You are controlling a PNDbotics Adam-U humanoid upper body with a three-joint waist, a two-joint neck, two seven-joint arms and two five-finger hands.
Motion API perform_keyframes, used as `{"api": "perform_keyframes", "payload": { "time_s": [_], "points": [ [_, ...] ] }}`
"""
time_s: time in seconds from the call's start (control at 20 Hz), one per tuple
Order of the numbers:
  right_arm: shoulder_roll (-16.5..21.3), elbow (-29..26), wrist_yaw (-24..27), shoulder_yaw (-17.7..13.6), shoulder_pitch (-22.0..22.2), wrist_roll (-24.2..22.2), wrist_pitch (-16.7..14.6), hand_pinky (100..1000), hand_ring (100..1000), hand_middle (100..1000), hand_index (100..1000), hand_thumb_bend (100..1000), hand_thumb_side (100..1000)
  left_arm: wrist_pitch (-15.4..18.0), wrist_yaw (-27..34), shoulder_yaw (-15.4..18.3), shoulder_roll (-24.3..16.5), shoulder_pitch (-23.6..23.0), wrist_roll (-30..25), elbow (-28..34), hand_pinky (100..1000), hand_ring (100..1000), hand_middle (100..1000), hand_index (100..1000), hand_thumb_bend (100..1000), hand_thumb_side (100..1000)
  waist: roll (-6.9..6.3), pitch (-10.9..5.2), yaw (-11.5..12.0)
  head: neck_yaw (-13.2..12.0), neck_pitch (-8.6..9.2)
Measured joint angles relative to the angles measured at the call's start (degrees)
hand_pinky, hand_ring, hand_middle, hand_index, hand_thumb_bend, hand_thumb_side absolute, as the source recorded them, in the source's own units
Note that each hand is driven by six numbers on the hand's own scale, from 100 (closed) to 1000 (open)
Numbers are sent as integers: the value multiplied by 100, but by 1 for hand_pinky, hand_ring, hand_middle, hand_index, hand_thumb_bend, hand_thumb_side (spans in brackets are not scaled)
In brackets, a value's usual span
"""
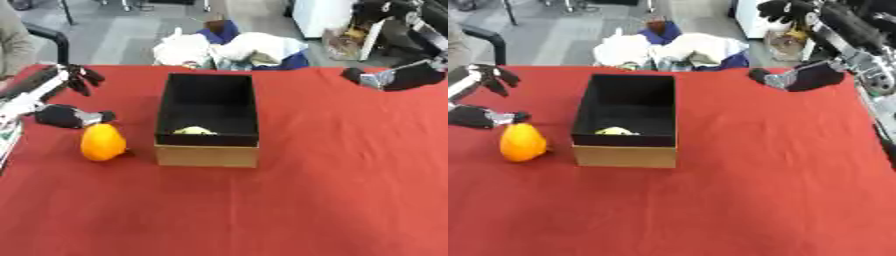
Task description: Pick up objects on the table and place them in the box.
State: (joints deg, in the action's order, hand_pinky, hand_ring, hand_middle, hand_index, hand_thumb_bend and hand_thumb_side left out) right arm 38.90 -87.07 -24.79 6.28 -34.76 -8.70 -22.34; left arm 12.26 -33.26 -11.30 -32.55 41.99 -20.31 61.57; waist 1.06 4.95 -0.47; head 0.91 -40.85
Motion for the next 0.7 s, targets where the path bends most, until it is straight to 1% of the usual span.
{"api": "perform_keyframes", "payload": {
  "time_s": [0.15,0.3,0.45,0.55,0.65,0.7],
  "points": [
    [31,-46,72,-93,145,60,69,732,762,760,914,426,412,136,-447,-82,85,133,-194,-371,710,638,674,798,679,477,-10,0,-38,-26,-30],
    [34,-48,124,-155,255,109,118,731,761,758,915,418,417,230,-820,-89,144,197,-342,-624,703,629,670,793,682,491,-35,-1,-52,-31,-44],
    [35,-48,148,-187,302,131,140,731,760,755,914,412,419,311,-1056,-89,186,203,-500,-808,688,616,652,781,682,496,-37,-1,-64,-31,-46],
    [35,-48,165,-204,307,143,152,730,759,754,915,403,425,357,-1192,-85,186,207,-599,-893,656,575,603,735,679,471,-39,-1,-64,-31,-48],
    [35,-47,174,-204,332,147,156,730,759,753,915,398,428,370,-1339,-79,187,213,-623,-933,611,516,534,663,662,425,-41,-1,-64,-31,-51],
    [35,-47,175,-204,346,148,157,730,758,753,915,392,432,358,-1422,-76,187,214,-600,-940,570,458,471,595,641,379,-42,-1,-64,-31,-64]
  ]
}}
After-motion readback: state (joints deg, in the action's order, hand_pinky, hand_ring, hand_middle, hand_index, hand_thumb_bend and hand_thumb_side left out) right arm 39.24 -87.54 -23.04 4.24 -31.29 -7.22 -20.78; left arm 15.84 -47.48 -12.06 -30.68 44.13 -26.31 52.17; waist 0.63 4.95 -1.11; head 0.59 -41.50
